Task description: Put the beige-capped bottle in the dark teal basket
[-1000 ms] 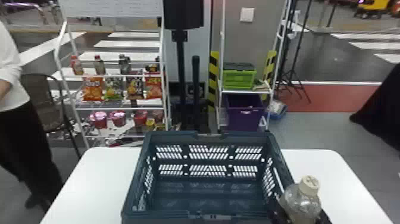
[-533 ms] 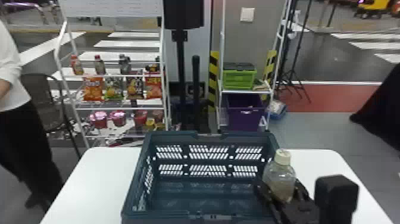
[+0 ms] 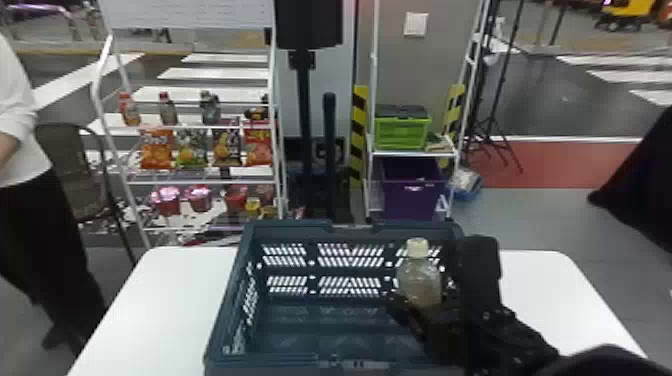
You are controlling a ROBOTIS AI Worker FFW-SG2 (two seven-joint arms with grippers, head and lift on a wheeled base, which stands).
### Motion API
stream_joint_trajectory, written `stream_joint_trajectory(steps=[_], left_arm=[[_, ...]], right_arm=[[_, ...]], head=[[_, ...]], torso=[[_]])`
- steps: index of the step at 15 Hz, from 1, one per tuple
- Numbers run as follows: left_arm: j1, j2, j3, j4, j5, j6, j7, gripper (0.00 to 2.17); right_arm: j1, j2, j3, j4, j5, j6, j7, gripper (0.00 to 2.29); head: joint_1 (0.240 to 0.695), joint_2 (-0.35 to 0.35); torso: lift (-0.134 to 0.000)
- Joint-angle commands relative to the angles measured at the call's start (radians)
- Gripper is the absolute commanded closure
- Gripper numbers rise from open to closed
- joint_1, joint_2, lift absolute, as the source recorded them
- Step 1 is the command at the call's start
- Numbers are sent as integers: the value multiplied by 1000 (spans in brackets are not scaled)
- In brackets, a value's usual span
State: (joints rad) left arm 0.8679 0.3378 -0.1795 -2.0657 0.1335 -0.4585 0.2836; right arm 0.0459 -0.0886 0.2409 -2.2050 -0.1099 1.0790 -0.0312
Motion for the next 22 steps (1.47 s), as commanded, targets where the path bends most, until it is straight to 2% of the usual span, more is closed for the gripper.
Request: stream_joint_trajectory(steps=[1, 3, 7, 8, 11, 13, 16, 17, 18, 19, 20, 22], left_arm=[[0, -2, 0, 9, 0, -12, 0, 154], [2, -3, 0, 16, 1, -30, 0, 154], [2, -3, 3, 18, 1, -33, 0, 154], [2, -5, 3, 19, 1, -36, 0, 154], [3, -5, 3, 25, 3, -48, 0, 154], [5, -5, 6, 27, 3, -51, 0, 154], [5, -5, 8, 27, 5, -54, 0, 154], [6, -5, 6, 27, 5, -58, 0, 154], [6, -5, 8, 27, 5, -58, 0, 154], [6, -5, 8, 27, 5, -58, 0, 154], [6, -5, 8, 25, 5, -58, 0, 154], [6, -5, 8, 25, 5, -58, 0, 154]], right_arm=[[-77, 29, 14, 51, -11, 117, -3, 2283], [-129, 36, 21, 102, -48, 181, -24, 2283], [-205, 86, 21, 202, -65, 252, -26, 2283], [-228, 89, 23, 228, -83, 279, -39, 2280], [-262, 89, 34, 287, -91, 279, -53, 2280], [-282, 89, 40, 323, -100, 286, -88, 2270], [-291, 89, 41, 357, -108, 286, -92, 2253], [-291, 89, 41, 360, -108, 286, -92, 2145], [-291, 89, 41, 360, -111, 286, -92, 2142], [-291, 89, 40, 360, -123, 282, -95, 2000], [-291, 89, 38, 360, -131, 279, -101, 1733], [-291, 89, 37, 358, -131, 279, -102, 255]], head=[[499, 0], [499, 0], [499, 0], [499, 0], [499, 0], [499, 0], [499, 0], [499, 0], [499, 0], [499, 0], [499, 0], [499, 0]], torso=[[0], [0], [0], [0], [0], [0], [0], [0], [0], [0], [0], [0]])
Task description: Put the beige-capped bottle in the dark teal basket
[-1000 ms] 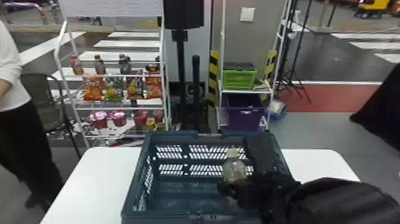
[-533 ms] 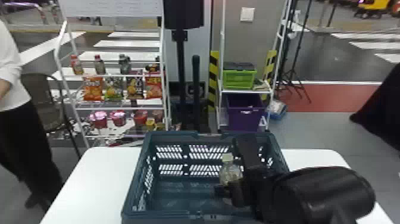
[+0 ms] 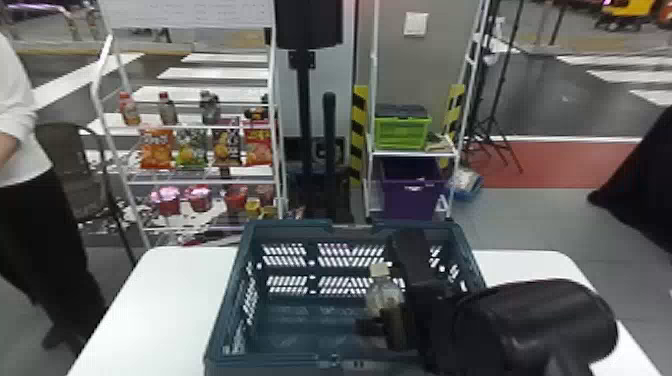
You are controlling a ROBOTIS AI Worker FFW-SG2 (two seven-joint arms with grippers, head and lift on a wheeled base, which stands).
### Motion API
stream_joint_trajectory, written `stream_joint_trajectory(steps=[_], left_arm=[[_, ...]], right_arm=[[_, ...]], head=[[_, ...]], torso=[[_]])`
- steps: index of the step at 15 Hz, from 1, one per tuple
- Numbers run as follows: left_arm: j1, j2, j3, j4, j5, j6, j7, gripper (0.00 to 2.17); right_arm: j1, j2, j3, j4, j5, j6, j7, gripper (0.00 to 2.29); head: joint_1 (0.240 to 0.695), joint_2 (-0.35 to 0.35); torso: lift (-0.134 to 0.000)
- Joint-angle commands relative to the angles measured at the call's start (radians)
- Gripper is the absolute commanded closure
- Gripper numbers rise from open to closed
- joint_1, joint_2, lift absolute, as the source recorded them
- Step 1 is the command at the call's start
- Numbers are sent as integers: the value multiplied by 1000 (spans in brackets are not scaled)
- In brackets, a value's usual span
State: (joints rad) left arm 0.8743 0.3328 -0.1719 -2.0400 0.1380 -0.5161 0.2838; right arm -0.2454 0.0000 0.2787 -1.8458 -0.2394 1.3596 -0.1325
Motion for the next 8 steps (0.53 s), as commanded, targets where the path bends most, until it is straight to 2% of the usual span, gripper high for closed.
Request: stream_joint_trajectory(steps=[1, 5, 8], left_arm=[[0, 0, 0, 0, 0, 0, 0, 154], [0, 0, 0, 0, 0, 0, 0, 154], [2, 0, 0, -2, 0, -3, 0, 154]], right_arm=[[1, 1, -1, -1, -5, -4, -2, -2], [5, 1, -6, -6, -6, -16, -13, 29], [20, 1, -7, -20, -9, -81, -13, 36]], head=[[499, 0], [499, 0], [499, 0]], torso=[[0], [0], [0]])
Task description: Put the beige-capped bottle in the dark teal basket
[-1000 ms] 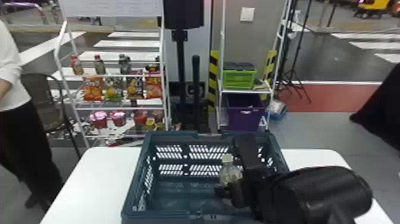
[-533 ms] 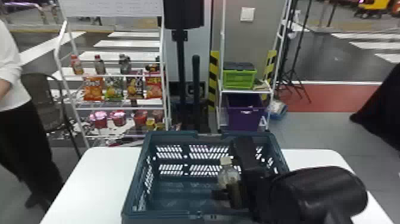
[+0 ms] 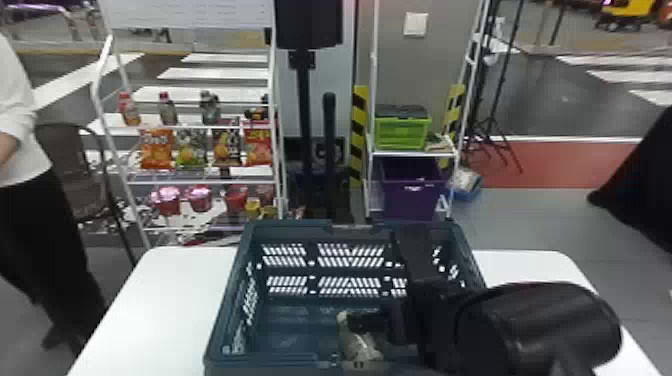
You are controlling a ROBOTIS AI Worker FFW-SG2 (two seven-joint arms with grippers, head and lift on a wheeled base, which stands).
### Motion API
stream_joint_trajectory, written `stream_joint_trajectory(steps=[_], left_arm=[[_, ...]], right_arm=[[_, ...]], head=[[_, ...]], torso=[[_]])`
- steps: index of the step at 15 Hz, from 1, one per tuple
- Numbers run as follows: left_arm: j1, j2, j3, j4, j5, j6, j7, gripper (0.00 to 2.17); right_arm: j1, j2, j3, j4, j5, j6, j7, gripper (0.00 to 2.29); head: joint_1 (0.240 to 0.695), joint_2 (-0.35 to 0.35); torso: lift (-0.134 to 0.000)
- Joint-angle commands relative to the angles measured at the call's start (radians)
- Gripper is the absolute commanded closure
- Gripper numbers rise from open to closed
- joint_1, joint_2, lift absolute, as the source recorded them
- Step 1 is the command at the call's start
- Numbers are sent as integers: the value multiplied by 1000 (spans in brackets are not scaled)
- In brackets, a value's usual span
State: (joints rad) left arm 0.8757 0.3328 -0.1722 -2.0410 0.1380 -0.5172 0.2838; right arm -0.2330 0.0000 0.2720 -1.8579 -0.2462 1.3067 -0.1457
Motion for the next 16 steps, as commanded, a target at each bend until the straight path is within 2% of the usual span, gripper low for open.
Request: stream_joint_trajectory(steps=[1, 4, 9, 12, 16], left_arm=[[0, 0, 0, -1, 0, 1, 0, 154], [0, -1, 0, -1, 0, -2, 0, 154], [0, -1, 0, -1, -1, 1, 0, 154], [-1, -1, 0, -2, 0, 1, 0, 154], [0, 0, -1, -10, 0, 1, -2, 154]], right_arm=[[20, 1, -4, -12, -16, -62, 0, 39], [67, 0, -5, -110, -16, -102, 0, 39], [265, -87, -19, -271, 1, -359, 3, 39], [423, -124, -48, -313, 1, -678, 17, 39], [616, -149, -89, -389, 50, -813, 15, 39]], head=[[499, 0], [499, 0], [499, 0], [499, 0], [499, 0]], torso=[[0], [0], [0], [0], [0]])
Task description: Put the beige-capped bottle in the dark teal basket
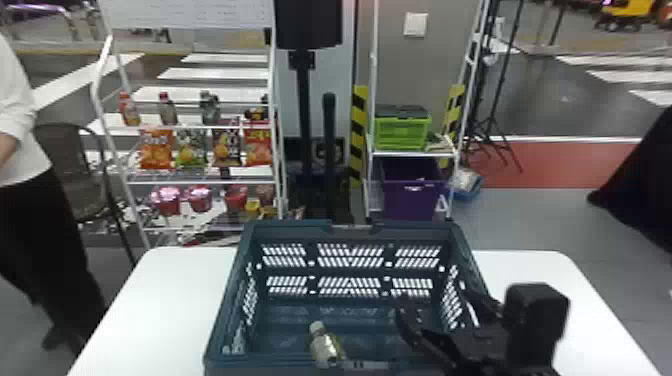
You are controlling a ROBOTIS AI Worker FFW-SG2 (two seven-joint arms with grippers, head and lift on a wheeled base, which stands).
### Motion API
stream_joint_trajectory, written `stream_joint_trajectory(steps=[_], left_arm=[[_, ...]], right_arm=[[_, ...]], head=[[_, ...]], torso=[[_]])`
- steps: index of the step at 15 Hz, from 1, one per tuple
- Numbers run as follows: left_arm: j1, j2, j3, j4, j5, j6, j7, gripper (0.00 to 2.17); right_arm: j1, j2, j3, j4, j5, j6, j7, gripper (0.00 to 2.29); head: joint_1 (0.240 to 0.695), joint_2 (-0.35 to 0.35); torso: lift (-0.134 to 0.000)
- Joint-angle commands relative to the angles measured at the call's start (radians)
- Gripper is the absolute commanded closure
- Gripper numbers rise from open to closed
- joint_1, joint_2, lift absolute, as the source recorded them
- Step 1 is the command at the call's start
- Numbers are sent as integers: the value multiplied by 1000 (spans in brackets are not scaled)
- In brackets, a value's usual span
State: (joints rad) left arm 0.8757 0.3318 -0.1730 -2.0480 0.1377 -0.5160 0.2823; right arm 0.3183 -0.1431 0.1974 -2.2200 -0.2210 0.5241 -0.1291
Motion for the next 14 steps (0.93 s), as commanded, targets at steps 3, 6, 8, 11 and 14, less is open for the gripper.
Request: stream_joint_trajectory(steps=[3, 6, 8, 11, 14], left_arm=[[0, 1, 0, -6, 0, 3, 0, 154], [-1, 4, 0, -9, 0, 6, -2, 154], [-1, 6, 0, -12, 0, 9, -3, 154], [-1, 7, 0, -17, 0, 12, -5, 154], [-3, 7, 0, -21, 2, 18, -5, 154]], right_arm=[[205, -16, -41, -40, 55, -193, 0, 43], [311, -19, -70, -24, 68, -359, 19, 43], [367, -19, -81, -10, 68, -469, 28, 43], [415, -19, -82, 17, 66, -583, 29, 43], [438, -15, -82, 37, 65, -626, 40, 46]], head=[[499, 0], [499, 0], [499, 0], [499, 0], [499, 0]], torso=[[0], [0], [0], [0], [0]])
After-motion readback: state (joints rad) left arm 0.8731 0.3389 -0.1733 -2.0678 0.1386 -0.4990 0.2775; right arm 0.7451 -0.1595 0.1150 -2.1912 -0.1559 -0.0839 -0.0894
